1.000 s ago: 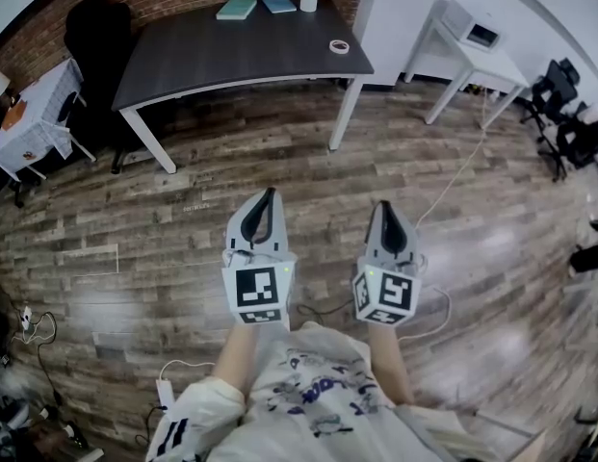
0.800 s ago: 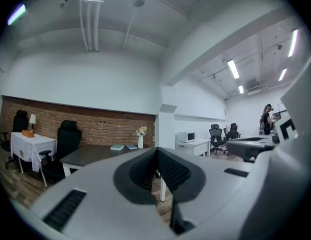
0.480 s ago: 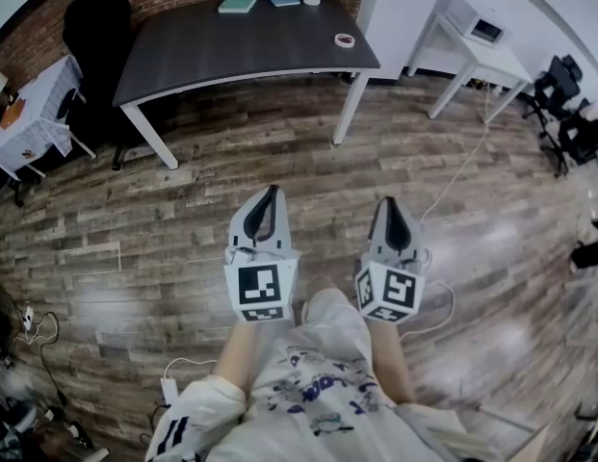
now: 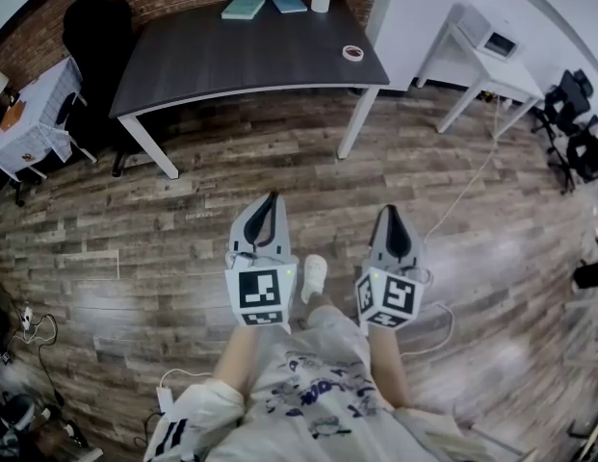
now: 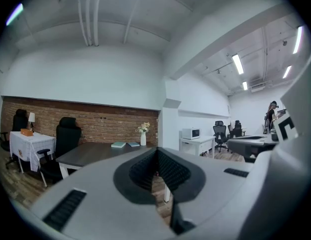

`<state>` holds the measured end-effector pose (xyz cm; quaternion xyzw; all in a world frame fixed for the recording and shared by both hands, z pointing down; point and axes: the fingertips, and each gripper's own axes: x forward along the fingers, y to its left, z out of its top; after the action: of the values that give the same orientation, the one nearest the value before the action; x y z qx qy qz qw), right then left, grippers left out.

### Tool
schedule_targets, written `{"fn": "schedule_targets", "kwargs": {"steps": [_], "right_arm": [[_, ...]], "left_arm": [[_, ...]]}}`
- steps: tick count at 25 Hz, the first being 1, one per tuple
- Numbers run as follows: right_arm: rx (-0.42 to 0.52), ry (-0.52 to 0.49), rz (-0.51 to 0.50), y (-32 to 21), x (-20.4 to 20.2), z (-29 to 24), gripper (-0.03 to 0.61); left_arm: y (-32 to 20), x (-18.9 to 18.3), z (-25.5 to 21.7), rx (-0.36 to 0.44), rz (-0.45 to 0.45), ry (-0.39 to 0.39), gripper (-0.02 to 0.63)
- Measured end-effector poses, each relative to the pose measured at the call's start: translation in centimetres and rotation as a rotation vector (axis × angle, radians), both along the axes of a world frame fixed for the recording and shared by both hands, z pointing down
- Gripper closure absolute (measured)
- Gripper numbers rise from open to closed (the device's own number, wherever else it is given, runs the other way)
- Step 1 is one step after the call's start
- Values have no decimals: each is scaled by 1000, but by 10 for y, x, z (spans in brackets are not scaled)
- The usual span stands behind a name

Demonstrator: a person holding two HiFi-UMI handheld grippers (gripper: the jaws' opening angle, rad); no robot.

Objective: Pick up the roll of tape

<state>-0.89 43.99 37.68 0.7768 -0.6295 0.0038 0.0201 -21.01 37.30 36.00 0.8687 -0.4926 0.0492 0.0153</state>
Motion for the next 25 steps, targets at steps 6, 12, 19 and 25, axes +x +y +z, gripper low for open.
{"fn": "schedule_targets", "kwargs": {"steps": [6,12,19,25], "right_arm": [[27,-17,-32,-92,43,0,566],[21,-3,-76,-180,90,-15,566],[32,7,-97,-254,138,-29,566],[12,-13,-96,-298,162,-20,566]], "left_arm": [[-85,44,-2,21,-17,-13,612],[-167,95,-15,19,-41,-15,612],[-236,142,-25,23,-56,-17,612],[-280,166,-22,10,-56,-30,611]]}}
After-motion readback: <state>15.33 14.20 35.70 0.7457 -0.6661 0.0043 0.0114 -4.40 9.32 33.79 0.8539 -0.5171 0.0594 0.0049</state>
